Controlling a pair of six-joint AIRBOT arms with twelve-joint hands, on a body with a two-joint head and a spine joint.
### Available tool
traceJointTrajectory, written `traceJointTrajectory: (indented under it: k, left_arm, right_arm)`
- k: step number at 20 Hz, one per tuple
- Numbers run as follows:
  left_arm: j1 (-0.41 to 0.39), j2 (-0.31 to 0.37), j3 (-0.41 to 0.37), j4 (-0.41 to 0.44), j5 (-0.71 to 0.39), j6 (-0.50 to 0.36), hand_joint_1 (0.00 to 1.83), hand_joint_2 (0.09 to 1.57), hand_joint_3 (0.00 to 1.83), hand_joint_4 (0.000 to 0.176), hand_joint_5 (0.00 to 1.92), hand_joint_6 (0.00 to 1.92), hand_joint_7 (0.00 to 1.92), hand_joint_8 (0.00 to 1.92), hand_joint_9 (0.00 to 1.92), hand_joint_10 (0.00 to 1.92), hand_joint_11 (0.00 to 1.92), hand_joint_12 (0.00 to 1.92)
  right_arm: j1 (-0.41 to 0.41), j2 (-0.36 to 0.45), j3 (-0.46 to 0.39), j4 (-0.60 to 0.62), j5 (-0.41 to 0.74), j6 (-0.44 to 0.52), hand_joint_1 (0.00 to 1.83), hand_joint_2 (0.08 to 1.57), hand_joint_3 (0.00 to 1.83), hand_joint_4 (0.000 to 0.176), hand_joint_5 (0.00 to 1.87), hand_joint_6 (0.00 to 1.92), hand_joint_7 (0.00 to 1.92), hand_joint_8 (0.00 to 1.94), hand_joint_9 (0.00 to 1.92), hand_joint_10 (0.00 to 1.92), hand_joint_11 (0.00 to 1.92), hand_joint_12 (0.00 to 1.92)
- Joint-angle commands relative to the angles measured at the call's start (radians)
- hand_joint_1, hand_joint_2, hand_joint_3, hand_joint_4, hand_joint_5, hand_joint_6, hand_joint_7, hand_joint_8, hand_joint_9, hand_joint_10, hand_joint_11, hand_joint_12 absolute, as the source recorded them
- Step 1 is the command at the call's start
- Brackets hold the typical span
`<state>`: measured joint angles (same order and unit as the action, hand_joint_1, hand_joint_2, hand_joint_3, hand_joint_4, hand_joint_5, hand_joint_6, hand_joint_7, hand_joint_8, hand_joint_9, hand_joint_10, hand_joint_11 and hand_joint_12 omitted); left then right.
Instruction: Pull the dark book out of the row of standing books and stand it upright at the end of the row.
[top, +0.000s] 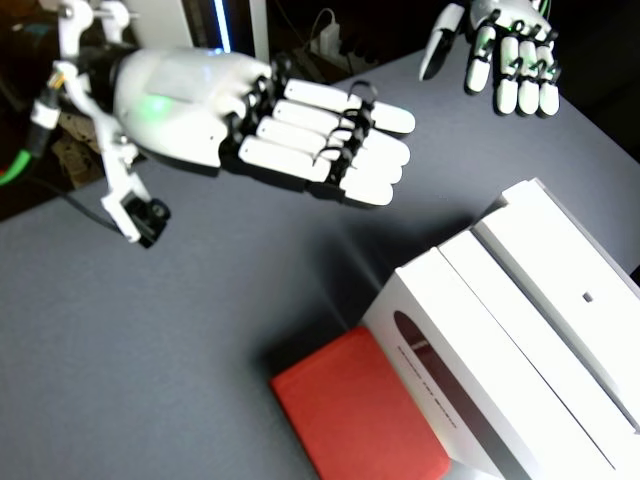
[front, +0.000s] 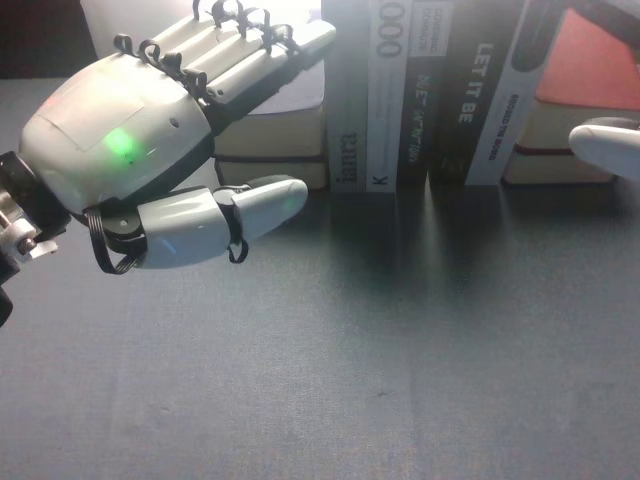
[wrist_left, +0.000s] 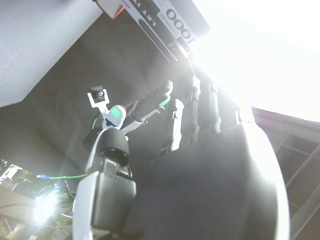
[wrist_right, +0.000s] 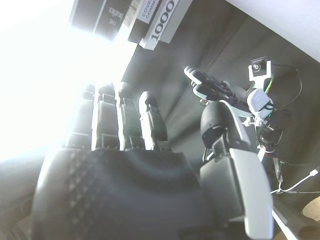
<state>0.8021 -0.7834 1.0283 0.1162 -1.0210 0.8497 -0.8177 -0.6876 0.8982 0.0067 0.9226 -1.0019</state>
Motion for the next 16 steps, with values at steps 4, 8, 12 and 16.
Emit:
traceJointTrajectory:
  k: [4, 8, 12, 16]
  left_arm:
    - [-0.005, -0.013, -0.001, -0.010, -0.120, 0.011, 0.00, 1.36, 0.00, 0.011, 0.03, 0.01, 0.00, 0.00, 0.00, 0.00, 0.00, 0.00]
    - [-0.001, -0.013, -0.002, -0.010, -0.124, 0.012, 0.00, 1.35, 0.00, 0.018, 0.00, 0.00, 0.00, 0.00, 0.00, 0.00, 0.00, 0.00]
    - [0.000, -0.010, -0.001, -0.011, -0.123, 0.013, 0.05, 1.36, 0.00, 0.032, 0.00, 0.00, 0.00, 0.00, 0.00, 0.00, 0.00, 0.00]
    - [0.004, -0.011, -0.001, -0.013, -0.121, 0.013, 0.00, 1.35, 0.00, 0.033, 0.00, 0.00, 0.00, 0.00, 0.00, 0.00, 0.00, 0.00]
  right_arm:
    - [0.004, 0.000, -0.003, 0.014, 0.131, 0.003, 0.11, 1.31, 0.05, 0.000, 0.02, 0.02, 0.00, 0.00, 0.00, 0.00, 0.00, 0.00]
    - [0.001, 0.002, -0.008, 0.014, 0.141, 0.003, 0.13, 1.31, 0.04, 0.000, 0.01, 0.01, 0.00, 0.00, 0.00, 0.00, 0.00, 0.00]
    - [0.028, -0.002, 0.019, 0.023, 0.143, 0.001, 0.28, 1.36, 0.05, 0.000, 0.00, 0.00, 0.00, 0.00, 0.00, 0.00, 0.00, 0.00]
    - [0.094, -0.026, 0.053, 0.046, 0.140, -0.017, 0.55, 1.39, 0.03, 0.000, 0.15, 0.06, 0.00, 0.00, 0.00, 0.00, 0.00, 0.00]
